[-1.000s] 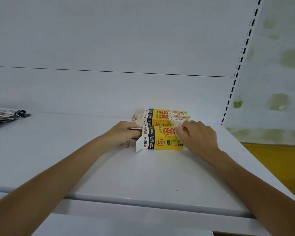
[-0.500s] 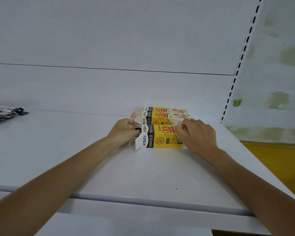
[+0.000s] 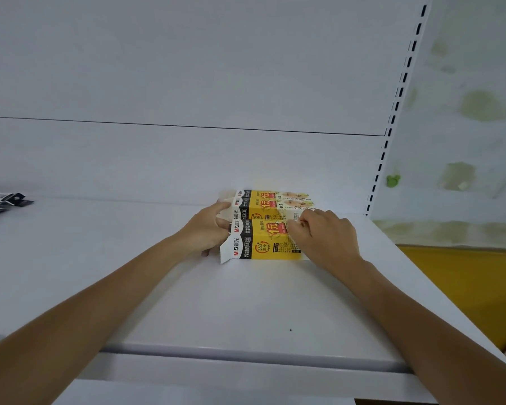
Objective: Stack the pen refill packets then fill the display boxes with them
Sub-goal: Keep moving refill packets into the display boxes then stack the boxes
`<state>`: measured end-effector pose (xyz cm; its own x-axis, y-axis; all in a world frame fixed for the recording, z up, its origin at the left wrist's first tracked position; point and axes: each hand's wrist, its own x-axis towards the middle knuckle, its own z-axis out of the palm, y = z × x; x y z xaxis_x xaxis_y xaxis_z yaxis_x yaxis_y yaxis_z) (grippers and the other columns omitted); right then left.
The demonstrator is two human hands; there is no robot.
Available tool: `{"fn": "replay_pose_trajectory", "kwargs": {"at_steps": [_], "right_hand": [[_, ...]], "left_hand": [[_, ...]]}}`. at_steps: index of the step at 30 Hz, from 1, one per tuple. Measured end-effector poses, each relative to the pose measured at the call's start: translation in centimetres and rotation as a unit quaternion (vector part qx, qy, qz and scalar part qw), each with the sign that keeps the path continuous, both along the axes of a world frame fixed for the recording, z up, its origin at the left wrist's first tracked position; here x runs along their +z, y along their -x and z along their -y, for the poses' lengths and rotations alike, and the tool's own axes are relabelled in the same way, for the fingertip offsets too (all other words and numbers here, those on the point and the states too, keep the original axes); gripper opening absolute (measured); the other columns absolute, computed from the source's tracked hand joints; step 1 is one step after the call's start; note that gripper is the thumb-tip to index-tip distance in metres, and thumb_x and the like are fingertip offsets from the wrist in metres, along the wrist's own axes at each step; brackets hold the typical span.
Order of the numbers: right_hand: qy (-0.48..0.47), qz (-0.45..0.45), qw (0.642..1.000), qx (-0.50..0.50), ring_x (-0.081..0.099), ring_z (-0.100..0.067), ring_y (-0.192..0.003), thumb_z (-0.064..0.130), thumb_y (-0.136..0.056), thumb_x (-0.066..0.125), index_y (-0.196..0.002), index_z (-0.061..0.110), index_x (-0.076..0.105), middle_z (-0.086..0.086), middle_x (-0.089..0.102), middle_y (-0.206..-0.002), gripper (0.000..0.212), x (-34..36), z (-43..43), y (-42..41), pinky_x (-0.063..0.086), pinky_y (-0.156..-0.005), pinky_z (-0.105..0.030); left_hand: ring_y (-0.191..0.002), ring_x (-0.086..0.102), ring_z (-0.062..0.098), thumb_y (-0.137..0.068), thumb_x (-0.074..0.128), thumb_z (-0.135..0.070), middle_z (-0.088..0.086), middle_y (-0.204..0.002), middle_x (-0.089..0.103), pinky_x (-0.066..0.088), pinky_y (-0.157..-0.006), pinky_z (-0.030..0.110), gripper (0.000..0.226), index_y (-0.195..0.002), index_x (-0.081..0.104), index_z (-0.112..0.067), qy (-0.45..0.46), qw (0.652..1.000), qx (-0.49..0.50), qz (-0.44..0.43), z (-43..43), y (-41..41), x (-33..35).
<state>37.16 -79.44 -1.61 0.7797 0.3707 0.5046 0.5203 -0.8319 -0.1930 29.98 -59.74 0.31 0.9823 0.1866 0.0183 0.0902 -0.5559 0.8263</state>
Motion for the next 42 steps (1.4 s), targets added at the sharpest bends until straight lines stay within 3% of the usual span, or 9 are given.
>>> {"fn": "replay_pose_trajectory", "kwargs": {"at_steps": [7,13,16,18,23,28,32,35,42], "right_hand": [[0.021,0.017,1.000,0.015,0.046,-0.025,-0.072,0.031,-0.092,0.042,-0.055,0.020,0.023,-0.001,0.046,-0.068,0.043,0.5,0.0,1.1,0.038,-0.064,-0.033],[-0.035,0.009,0.999,-0.004,0.047,-0.022,-0.077,0.038,-0.090,0.044,-0.064,0.018,0.046,0.000,0.051,-0.074,0.033,0.2,-0.3,0.7,0.042,-0.066,-0.033],[-0.060,0.008,0.998,0.005,0.045,-0.020,-0.075,0.037,-0.091,0.043,-0.068,0.015,0.044,0.001,0.051,-0.073,0.032,-0.1,-0.1,0.2,0.040,-0.065,-0.032],[-0.063,0.008,0.998,0.008,0.045,-0.021,-0.074,0.034,-0.091,0.043,-0.065,0.016,0.040,0.000,0.051,-0.071,0.032,-0.1,0.0,0.3,0.038,-0.063,-0.032],[-0.052,0.012,0.999,0.005,0.050,-0.024,-0.078,0.032,-0.092,0.042,-0.074,0.008,0.052,-0.003,0.058,-0.077,0.031,-0.1,0.0,0.5,0.042,-0.065,-0.034],[-0.017,-0.005,1.000,0.004,0.050,-0.025,-0.079,0.031,-0.093,0.038,-0.082,0.007,0.055,-0.004,0.058,-0.078,0.031,0.2,0.0,0.7,0.042,-0.067,-0.034],[0.049,-0.017,0.998,-0.024,0.045,-0.023,-0.078,0.030,-0.094,0.032,-0.081,0.012,0.046,0.002,0.048,-0.074,0.026,1.4,-0.2,1.2,0.034,-0.077,-0.036],[0.065,0.028,0.997,0.003,0.050,-0.026,-0.105,0.030,-0.098,0.031,-0.112,0.013,0.055,-0.004,0.060,-0.109,0.032,2.3,-1.3,1.7,0.034,-0.093,-0.043],[-0.043,0.034,0.944,0.326,0.039,-0.024,-0.126,0.025,-0.097,0.041,-0.139,0.013,0.040,-0.003,0.046,-0.139,0.043,4.5,-12.8,10.6,0.033,-0.100,-0.037]], "left_hand": [[-0.064,0.062,0.002,-0.086,0.061,-0.004,-0.010,-0.091,0.071,0.045,-0.058,0.012,0.047,-0.125,0.046,-0.026,0.019,0.999,-0.026,0.028,-3.3,1.9,0.1],[-0.071,0.054,0.005,-0.089,0.056,-0.032,-0.016,-0.054,0.055,0.037,-0.068,0.018,0.029,-0.061,0.064,-0.029,-0.019,0.997,0.021,0.071,-2.3,2.5,-1.3],[-0.072,0.051,0.005,-0.091,0.052,-0.036,0.001,-0.067,0.059,0.035,-0.071,0.022,0.031,-0.067,0.056,-0.016,0.042,0.999,0.001,0.033,-1.5,2.8,-1.8],[-0.078,0.053,-0.004,-0.088,0.052,-0.042,-0.015,-0.084,0.067,0.038,-0.077,0.020,0.024,-0.074,0.067,-0.029,0.053,0.998,-0.023,0.032,-1.3,2.9,-2.3],[-0.054,0.042,-0.002,-0.087,0.055,-0.040,-0.010,-0.066,0.047,0.028,-0.054,0.017,0.021,-0.106,0.060,-0.033,-0.131,0.986,-0.086,0.051,-1.4,2.8,-3.3],[-0.066,0.049,-0.011,-0.090,0.056,-0.024,-0.017,-0.080,0.057,0.032,-0.057,0.005,0.027,-0.114,0.058,-0.036,-0.191,0.975,-0.091,0.062,-1.1,3.3,-2.7],[-0.092,0.053,0.005,-0.079,0.047,-0.049,-0.015,-0.087,0.057,0.039,-0.080,0.020,0.041,-0.112,0.060,-0.030,-0.246,0.964,-0.011,0.102,-1.1,5.3,-2.7],[-0.126,0.041,0.015,-0.078,0.042,-0.059,-0.008,-0.131,0.052,0.030,-0.100,0.027,0.058,-0.122,0.057,-0.023,-0.310,0.939,0.098,0.109,-1.5,7.7,-3.0],[-0.119,0.044,0.024,-0.077,0.048,-0.044,0.001,-0.126,0.056,0.032,-0.102,0.036,0.048,-0.115,0.062,-0.020,-0.293,0.891,0.335,0.092,-6.3,20.2,-2.9]]}}
